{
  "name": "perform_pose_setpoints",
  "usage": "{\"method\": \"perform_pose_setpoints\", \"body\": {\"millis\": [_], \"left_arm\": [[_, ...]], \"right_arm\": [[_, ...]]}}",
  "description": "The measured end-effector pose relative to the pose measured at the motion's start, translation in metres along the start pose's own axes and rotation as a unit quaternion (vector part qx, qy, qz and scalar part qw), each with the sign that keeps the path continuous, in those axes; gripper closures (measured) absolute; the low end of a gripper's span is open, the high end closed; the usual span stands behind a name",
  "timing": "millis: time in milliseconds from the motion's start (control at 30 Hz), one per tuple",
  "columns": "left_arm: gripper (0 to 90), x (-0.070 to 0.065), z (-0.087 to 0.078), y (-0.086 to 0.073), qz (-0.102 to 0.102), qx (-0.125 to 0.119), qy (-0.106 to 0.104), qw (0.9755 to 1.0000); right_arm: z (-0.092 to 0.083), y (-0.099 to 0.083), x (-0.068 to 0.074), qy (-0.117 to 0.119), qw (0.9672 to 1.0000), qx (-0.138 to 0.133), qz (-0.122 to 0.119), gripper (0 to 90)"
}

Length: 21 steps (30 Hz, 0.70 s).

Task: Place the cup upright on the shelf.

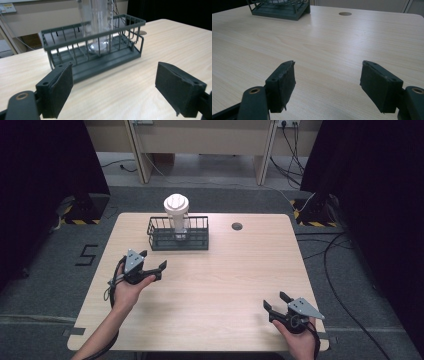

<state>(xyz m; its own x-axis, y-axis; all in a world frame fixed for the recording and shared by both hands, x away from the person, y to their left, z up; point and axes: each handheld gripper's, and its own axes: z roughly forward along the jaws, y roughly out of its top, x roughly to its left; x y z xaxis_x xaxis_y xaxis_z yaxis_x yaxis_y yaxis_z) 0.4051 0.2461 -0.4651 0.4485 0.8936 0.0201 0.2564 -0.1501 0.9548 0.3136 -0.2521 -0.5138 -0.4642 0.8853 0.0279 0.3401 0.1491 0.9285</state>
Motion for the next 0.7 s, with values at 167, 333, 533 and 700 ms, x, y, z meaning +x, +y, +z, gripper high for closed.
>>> {"method": "perform_pose_setpoints", "body": {"millis": [167, 333, 533, 700], "left_arm": [[14.5, 0.0, -0.013, -0.009, -0.002, -0.002, 0.002, 1.0], [14.4, -0.001, -0.022, -0.014, 0.0, -0.005, 0.003, 1.0], [14.5, 0.0, -0.031, -0.02, 0.002, -0.005, 0.009, 0.9999], [14.5, 0.001, -0.039, -0.025, -0.003, -0.003, 0.01, 0.9999]], "right_arm": [[0.0, 0.0, 0.0, -0.001, 1.0, 0.0, -0.003, 28.4], [0.0, 0.0, 0.0, -0.002, 1.0, 0.0, -0.001, 28.5], [0.0, 0.0, 0.0, -0.001, 1.0, 0.0, 0.0, 28.5], [0.0, 0.0, 0.0, -0.002, 1.0, -0.002, -0.002, 28.5]]}}
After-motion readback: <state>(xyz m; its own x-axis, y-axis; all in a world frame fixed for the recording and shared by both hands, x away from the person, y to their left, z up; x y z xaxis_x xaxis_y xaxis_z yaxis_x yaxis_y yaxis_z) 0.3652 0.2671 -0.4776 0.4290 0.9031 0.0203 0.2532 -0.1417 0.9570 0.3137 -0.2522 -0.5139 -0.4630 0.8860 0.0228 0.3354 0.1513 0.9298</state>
